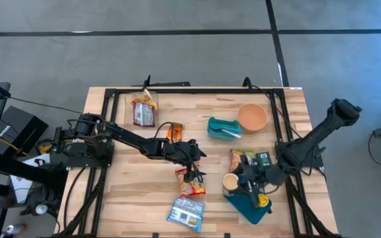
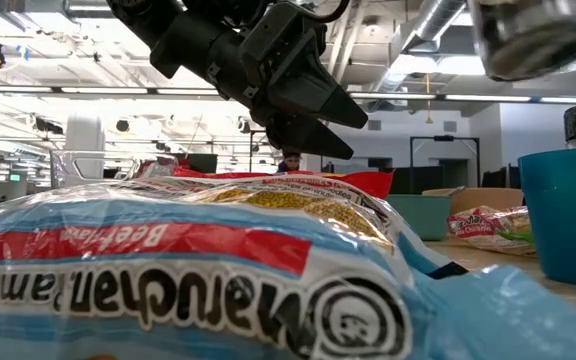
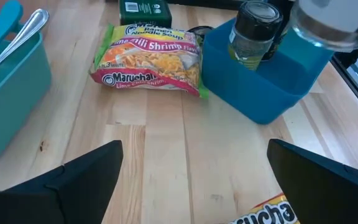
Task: Pick & Place Food Item
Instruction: Put the gold seasoning bottle into the blue bin
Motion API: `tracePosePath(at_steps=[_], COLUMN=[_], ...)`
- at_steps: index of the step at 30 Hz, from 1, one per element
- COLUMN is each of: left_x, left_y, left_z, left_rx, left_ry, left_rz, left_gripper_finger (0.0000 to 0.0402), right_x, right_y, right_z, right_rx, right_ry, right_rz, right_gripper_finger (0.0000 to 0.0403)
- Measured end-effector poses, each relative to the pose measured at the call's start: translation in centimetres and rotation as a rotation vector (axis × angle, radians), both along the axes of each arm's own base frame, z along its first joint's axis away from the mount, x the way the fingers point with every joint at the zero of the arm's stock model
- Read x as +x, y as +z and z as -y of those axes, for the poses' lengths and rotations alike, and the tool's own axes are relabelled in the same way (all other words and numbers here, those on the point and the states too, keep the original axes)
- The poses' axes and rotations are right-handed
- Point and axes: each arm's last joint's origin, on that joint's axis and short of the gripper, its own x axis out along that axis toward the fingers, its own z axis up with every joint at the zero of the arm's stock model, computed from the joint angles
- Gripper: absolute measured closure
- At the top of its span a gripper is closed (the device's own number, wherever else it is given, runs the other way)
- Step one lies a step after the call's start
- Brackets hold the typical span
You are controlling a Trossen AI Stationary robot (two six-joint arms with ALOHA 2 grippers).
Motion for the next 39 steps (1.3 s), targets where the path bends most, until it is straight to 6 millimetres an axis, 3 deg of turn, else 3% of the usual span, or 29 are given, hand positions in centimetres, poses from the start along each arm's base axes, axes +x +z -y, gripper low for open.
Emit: tracePosePath(at_steps=[11,27,39], left_x=[0.0,0.0,0.0], left_y=[0.0,0.0,0.0], left_z=[0.0,0.0,0.0], left_rx=[0.000,0.000,-0.001], left_ry=[0.000,0.000,0.000], left_rz=[0.000,0.001,0.001], left_gripper_finger=[0.0011,0.0011,0.0011], right_x=[-2.0,-3.3,-2.9], right_y=[-2.0,-3.7,-5.8], right_z=[-2.8,-3.5,-4.7], right_rx=[0.008,0.044,0.021], right_ry=[-0.020,-0.088,-0.132], right_rz=[-0.092,-0.188,-0.207], right_gripper_finger=[0.0127,0.0127,0.0127])
